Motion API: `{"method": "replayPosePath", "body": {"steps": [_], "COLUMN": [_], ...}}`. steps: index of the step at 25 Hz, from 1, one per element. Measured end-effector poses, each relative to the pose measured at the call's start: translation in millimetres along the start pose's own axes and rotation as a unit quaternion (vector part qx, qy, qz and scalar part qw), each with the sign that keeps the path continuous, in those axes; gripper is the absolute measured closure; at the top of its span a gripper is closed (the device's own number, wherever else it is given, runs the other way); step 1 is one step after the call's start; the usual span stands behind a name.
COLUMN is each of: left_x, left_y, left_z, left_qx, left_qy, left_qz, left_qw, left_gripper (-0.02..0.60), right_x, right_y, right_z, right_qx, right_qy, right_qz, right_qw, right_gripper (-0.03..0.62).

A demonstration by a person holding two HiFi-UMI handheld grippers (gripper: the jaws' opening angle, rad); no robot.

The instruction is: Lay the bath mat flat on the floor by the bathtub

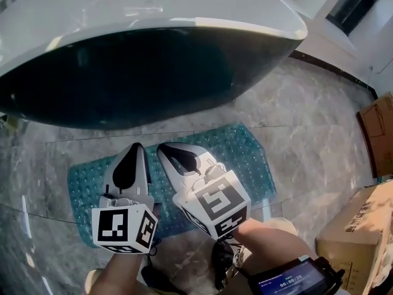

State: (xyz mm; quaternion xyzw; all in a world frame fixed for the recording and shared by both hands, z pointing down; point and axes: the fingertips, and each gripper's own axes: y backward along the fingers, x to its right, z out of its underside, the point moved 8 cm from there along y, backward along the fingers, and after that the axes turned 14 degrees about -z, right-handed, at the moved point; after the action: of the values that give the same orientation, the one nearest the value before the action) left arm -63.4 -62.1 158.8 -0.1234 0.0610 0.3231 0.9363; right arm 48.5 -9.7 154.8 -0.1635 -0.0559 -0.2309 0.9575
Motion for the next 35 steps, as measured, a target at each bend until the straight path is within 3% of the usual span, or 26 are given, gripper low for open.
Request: {"method": "replayPosePath", "body": {"steps": [7, 17, 35], "left_x": [1.8, 0.5, 7.5], "left_y": [-0.3, 5.5, 4.3], "left_z": [-2.7, -14.3, -13.9], "left_qx": [0.004, 0.025, 0.033], "left_qy": [-0.019, -0.052, -0.063], "left_qz": [0.008, 0.003, 0.006], "left_qw": [0.9998, 0.9983, 0.9975], "left_gripper": [0.575, 0.575, 0.575], "right_x": [-3.5, -7.8, -5.3], "right_y": [-7.7, -11.4, -6.8], "right_z": [-3.4, -19.5, -27.2], "right_qx": [-0.004, 0.008, 0.005], "right_qy": [0.003, 0.054, 0.063], "right_qz": [-0.009, 0.009, 0.02], "right_qw": [1.0, 0.998, 0.998], "right_gripper": [0.586, 0.586, 0.586]}}
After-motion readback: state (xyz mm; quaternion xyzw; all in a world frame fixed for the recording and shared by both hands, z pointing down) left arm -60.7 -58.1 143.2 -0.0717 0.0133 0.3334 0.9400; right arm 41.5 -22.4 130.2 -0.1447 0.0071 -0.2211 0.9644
